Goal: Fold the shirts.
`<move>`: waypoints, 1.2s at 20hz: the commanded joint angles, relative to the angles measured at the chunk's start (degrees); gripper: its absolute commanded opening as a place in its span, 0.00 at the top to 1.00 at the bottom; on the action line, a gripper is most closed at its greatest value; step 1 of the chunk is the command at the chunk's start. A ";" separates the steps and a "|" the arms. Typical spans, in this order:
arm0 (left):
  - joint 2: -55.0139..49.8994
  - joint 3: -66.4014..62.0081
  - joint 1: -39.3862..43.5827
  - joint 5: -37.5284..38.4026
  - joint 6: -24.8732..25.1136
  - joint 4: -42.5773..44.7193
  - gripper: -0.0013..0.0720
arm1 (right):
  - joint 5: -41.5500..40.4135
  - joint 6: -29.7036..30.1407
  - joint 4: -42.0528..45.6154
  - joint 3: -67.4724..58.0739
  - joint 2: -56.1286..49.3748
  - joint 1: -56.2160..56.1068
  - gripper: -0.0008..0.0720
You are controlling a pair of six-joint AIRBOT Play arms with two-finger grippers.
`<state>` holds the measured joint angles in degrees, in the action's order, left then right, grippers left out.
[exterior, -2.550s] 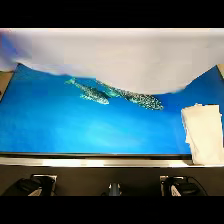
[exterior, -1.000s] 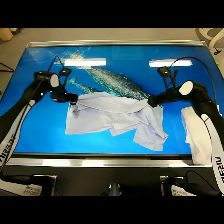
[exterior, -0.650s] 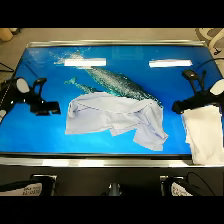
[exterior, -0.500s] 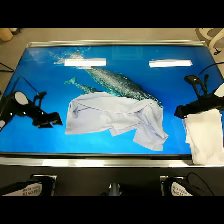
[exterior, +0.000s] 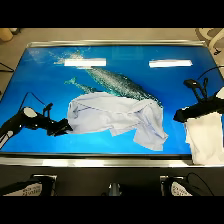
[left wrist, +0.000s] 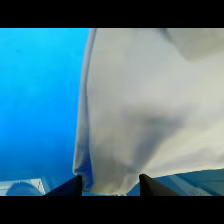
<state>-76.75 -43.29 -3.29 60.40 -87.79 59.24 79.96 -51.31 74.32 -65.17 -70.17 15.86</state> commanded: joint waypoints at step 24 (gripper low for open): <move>6.97 -9.18 1.53 -1.73 3.45 -1.40 0.94 | -9.53 4.55 -13.46 10.45 -2.82 0.00 0.95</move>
<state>-72.97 -47.05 -1.61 58.35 -85.52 57.82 70.00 -47.57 61.84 -50.17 -76.01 15.84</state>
